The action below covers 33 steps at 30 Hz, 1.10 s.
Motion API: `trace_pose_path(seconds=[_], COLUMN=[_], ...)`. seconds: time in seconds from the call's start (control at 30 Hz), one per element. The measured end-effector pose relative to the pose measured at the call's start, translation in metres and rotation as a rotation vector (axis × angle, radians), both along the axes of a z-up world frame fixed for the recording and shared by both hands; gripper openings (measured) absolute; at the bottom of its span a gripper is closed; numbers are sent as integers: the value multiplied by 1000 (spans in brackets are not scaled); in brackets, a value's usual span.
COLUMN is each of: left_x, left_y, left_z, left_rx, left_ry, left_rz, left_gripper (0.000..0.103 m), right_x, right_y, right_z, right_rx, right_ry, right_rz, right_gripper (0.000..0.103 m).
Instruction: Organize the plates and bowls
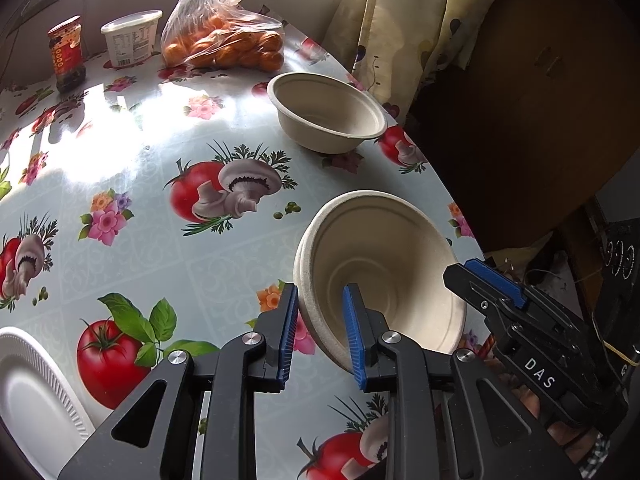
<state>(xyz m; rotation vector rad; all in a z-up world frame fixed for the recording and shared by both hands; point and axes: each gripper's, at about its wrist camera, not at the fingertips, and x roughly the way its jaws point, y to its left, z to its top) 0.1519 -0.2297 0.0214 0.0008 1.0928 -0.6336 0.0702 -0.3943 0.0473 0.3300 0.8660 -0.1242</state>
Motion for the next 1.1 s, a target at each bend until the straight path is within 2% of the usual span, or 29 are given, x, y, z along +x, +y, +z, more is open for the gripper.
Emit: trace_pose_path(seconds=[0.57, 0.77, 1.1], left_x=[16, 25, 54], left_y=[5, -3, -10], left_z=[23, 31, 39], left_rx=[41, 78, 52], left_ry=[-77, -133, -134], left_rz=[26, 21, 27], left_gripper=[24, 24, 24], right_x=[13, 23, 47], right_y=[-7, -14, -29], right_z=[22, 30, 39], right_rx=[-4, -25, -38], right_ry=[-36, -50, -53], right_rz=[10, 19, 24], right_gripper=[33, 35, 37])
